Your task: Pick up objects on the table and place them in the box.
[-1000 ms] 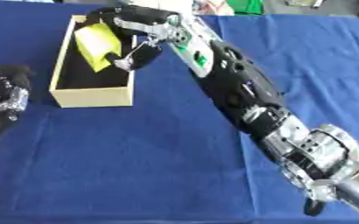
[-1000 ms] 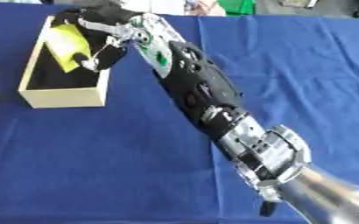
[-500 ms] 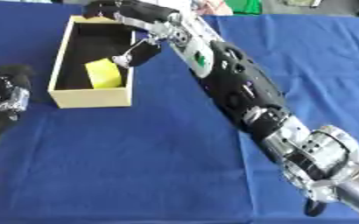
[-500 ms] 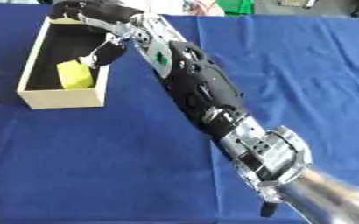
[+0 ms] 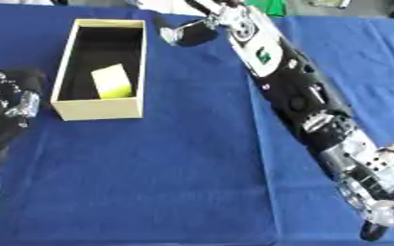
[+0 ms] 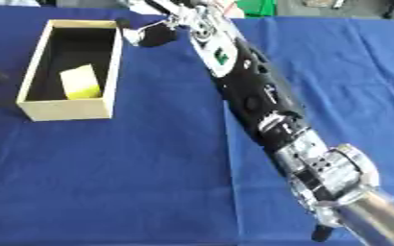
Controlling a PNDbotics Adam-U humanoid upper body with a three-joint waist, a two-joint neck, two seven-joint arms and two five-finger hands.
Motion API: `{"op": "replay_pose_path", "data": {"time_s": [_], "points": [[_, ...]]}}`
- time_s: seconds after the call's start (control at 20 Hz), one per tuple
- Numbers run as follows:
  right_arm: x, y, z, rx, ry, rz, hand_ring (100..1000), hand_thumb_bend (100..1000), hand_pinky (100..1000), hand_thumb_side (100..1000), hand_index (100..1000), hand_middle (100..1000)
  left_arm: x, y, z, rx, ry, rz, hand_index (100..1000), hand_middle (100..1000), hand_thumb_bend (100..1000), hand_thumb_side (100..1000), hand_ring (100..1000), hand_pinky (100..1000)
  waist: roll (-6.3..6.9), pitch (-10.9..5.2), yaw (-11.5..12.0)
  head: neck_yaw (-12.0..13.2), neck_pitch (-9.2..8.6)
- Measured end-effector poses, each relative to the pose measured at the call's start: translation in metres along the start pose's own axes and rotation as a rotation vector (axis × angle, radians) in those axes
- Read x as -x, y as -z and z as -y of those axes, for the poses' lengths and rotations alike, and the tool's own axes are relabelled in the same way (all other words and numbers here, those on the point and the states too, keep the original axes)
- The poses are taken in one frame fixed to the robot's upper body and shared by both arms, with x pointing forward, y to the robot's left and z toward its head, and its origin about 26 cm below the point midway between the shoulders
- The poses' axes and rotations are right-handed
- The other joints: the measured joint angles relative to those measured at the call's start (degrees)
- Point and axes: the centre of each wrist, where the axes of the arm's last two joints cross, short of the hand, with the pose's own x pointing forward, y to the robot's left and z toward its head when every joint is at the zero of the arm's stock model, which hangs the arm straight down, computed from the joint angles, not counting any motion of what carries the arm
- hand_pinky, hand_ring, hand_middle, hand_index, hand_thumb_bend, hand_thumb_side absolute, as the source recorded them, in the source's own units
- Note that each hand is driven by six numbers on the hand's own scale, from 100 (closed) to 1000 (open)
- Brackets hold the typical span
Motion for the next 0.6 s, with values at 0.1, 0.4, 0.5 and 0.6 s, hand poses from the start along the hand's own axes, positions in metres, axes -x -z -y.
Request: {"op": "replay_pose_path", "data": {"time_s": [0.1, 0.4, 0.5, 0.6], "points": [[0.009, -0.016, 0.009, 0.053, 0.048, -0.034, 943, 100, 840, 210, 953, 907, 0.0, 0.0, -0.001, -0.009, 0.0, 0.0, 704, 659, 100, 246, 821, 547, 0.2, 0.0, -0.4, 0.5, -0.05], [0.031, -0.067, 0.032, 0.155, 0.091, -0.131, 1000, 100, 931, 219, 966, 949, 0.001, -0.002, -0.004, -0.029, 0.001, -0.001, 704, 659, 100, 246, 821, 547, 0.58, 0.0, -1.4, 1.5, -0.29], [0.037, -0.087, 0.039, 0.178, 0.084, -0.163, 1000, 100, 931, 279, 966, 947, 0.001, -0.002, -0.005, -0.036, 0.001, -0.002, 704, 659, 100, 246, 821, 547, 0.71, 0.0, -1.7, 1.8, -0.3], [0.042, -0.103, 0.046, 0.198, 0.072, -0.192, 1000, 100, 929, 291, 967, 945, 0.001, -0.003, -0.005, -0.038, 0.001, -0.003, 704, 659, 100, 246, 821, 546, 0.81, 0.01, -2.1, 2.0, -0.3]]}}
